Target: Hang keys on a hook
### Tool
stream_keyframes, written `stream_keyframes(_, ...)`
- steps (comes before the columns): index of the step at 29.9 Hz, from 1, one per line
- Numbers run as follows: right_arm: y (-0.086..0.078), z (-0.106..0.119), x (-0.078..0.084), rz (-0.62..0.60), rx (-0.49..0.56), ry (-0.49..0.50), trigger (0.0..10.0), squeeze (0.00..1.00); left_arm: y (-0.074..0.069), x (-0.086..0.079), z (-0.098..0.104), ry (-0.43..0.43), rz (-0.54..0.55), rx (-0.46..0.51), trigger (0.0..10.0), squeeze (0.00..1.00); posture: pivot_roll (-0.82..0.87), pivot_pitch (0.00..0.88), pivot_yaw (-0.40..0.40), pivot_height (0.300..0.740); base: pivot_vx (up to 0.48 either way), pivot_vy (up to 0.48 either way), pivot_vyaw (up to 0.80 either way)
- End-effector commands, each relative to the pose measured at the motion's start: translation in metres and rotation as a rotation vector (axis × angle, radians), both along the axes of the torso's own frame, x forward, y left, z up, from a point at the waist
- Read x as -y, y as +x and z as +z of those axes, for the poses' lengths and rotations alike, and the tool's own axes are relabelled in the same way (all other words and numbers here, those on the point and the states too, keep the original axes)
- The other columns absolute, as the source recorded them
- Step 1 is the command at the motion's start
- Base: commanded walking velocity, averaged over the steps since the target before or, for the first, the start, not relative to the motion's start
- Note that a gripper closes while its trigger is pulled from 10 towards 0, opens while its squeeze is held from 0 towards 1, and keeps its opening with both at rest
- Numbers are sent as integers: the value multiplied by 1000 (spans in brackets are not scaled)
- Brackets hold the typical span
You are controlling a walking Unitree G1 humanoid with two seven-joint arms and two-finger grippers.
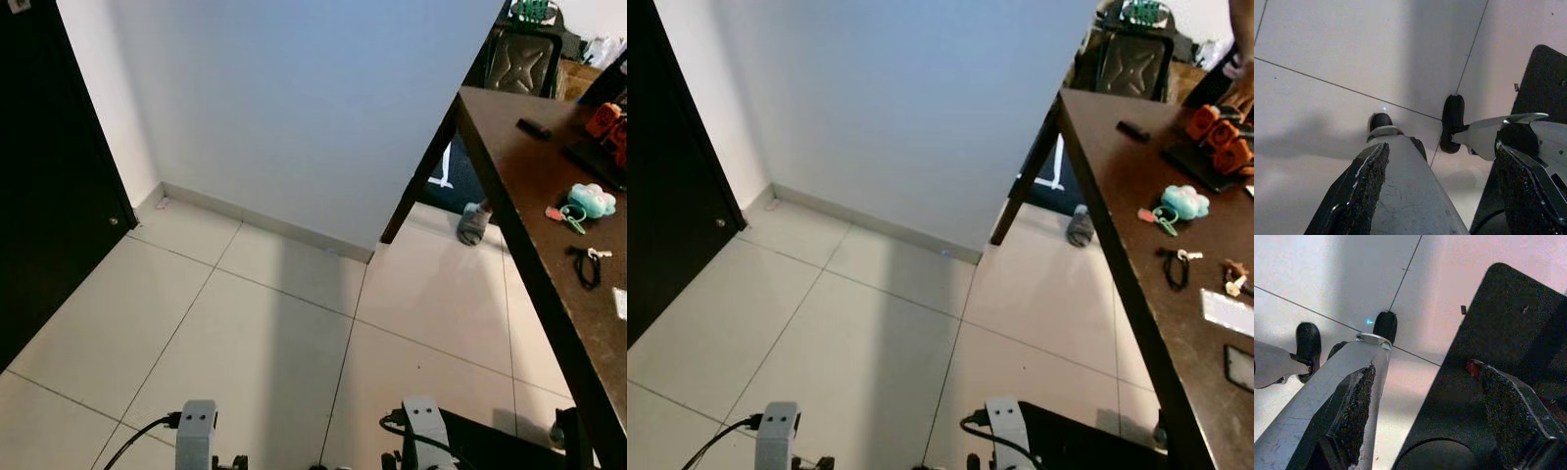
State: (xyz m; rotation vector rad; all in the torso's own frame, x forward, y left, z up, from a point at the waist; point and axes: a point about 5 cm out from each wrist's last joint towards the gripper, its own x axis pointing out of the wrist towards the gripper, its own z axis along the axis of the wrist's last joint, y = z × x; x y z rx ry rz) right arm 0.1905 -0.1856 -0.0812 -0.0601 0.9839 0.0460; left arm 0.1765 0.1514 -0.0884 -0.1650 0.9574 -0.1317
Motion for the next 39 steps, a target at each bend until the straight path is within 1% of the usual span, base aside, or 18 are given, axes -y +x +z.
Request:
stream_keyframes(1,-8,-3,4,-22,-26,-2,10000,0,-9,1,-4,-12,12,-35,10000,0,83,12,-34,740,0,0,0)
stream_keyframes(6,-6,-2,3,-17,-21,-1,10000,0,-7,-1,-3,-12,14,-16,10000,0,86,14,-36,740,0,0,0)
stream_keyframes(10,2,3,6,-10,51,-11,10000,0,5,-9,4,29,34,77,10000,0,88,17,-38,740,0,0,0)
stream_keyframes(11,2,3,6,-10,51,-11,10000,0,5,-9,4,29,34,77,10000,0,88,17,-38,740,0,0,0)
stream_keyframes(12,9,7,7,-38,105,16,10000,0,12,-14,9,-4,93,125,10000,0,93,22,-41,740,0,0,0)
stream_keyframes(14,25,19,11,-138,227,135,10000,0,31,-28,23,-67,208,245,10000,0,94,27,-41,740,0,0,0)
stream_keyframes(15,25,19,11,-138,227,135,10000,0,31,-28,23,-67,208,245,10000,0,94,27,-41,740,0,0,0)
stream_keyframes(17,33,27,16,-172,296,199,10000,0,43,-38,33,-91,263,324,10000,0,92,36,-39,740,0,0,0)
stream_keyframes(22,39,34,23,-205,354,262,10000,0,54,-41,42,-99,235,382,10000,0,82,41,-34,740,0,0,0)
stream_keyframes(23,39,34,23,-205,354,262,10000,0,54,-41,42,-99,235,382,10000,0,82,41,-34,740,0,0,0)
stream_keyframes(25,43,38,29,-221,375,247,10000,0,62,-38,48,-104,194,418,10000,0,75,49,-29,740,0,0,0)
stream_keyframes(27,44,39,30,-210,376,234,10000,0,64,-34,49,-90,163,425,10000,0,74,51,-28,740,0,0,0)
stream_keyframes(34,44,39,30,-210,376,234,10000,0,64,-34,49,-90,163,425,10000,0,74,51,-28,740,0,0,0)
stream_keyframes(35,45,39,28,-185,374,223,10000,0,62,-28,47,-100,130,405,10000,0,72,54,-27,740,0,0,0)
stream_keyframes(36,50,41,23,-166,380,231,10000,0,58,-22,43,-153,135,374,10000,0,60,69,-25,740,0,0,-775)
stream_keyframes(37,50,41,23,-166,380,231,10000,0,58,-22,43,-153,135,374,10000,0,60,69,-25,740,0,0,-775)
stream_keyframes(38,55,45,19,-156,404,254,10000,0,54,-17,39,-208,150,353,10000,0,57,72,-20,740,0,0,-781)
stream_keyframes(39,66,54,15,-156,462,310,10000,0,49,-13,36,-267,181,336,10000,0,55,77,-19,740,0,0,-800)
